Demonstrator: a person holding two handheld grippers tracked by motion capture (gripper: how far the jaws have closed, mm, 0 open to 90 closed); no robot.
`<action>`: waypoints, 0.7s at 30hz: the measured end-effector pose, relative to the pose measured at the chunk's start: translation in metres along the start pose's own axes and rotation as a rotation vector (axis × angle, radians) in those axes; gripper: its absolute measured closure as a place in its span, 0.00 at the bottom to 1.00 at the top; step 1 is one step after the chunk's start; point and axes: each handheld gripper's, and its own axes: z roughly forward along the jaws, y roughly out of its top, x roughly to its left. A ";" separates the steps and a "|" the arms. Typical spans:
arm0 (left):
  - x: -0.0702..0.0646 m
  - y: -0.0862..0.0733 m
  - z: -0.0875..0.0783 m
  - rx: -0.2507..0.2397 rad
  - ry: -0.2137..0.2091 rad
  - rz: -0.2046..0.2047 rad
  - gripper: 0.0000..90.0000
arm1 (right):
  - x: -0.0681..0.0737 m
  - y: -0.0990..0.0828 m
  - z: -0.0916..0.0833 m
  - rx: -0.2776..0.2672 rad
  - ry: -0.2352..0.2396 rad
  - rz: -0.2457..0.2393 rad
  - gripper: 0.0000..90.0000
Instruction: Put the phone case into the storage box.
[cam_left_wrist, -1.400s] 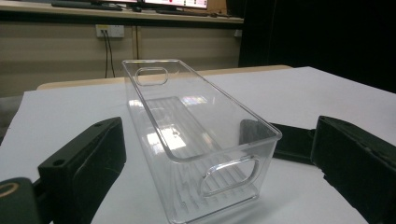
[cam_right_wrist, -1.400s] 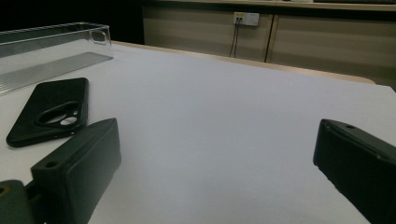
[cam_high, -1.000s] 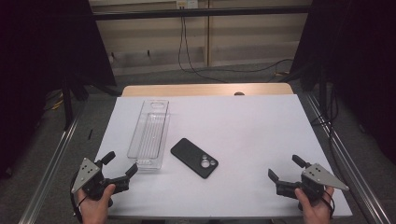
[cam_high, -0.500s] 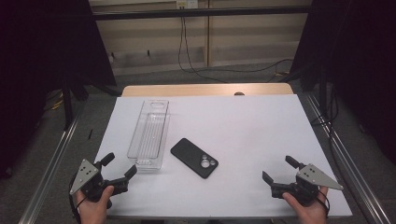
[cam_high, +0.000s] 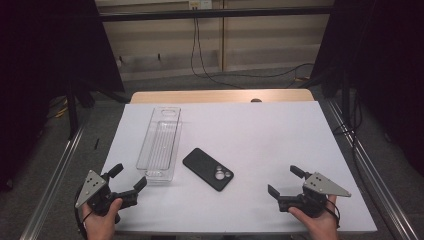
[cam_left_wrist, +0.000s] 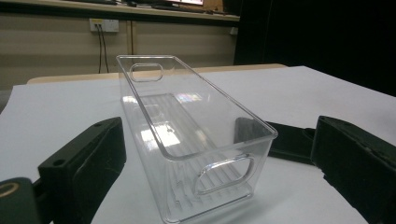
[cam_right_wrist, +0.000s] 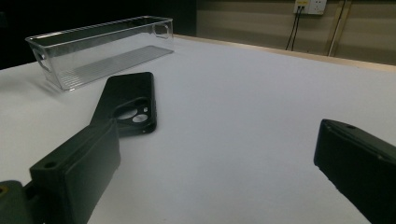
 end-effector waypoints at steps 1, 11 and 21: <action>0.000 0.000 0.000 0.000 0.000 0.000 0.04 | 0.000 0.000 0.000 0.000 0.000 0.000 0.00; 0.000 0.000 0.001 0.003 -0.007 -0.002 0.04 | 0.003 0.007 0.017 -0.013 0.032 0.006 0.01; 0.000 0.000 0.001 0.004 -0.010 -0.004 0.04 | 0.003 0.011 0.032 -0.011 0.053 0.006 0.02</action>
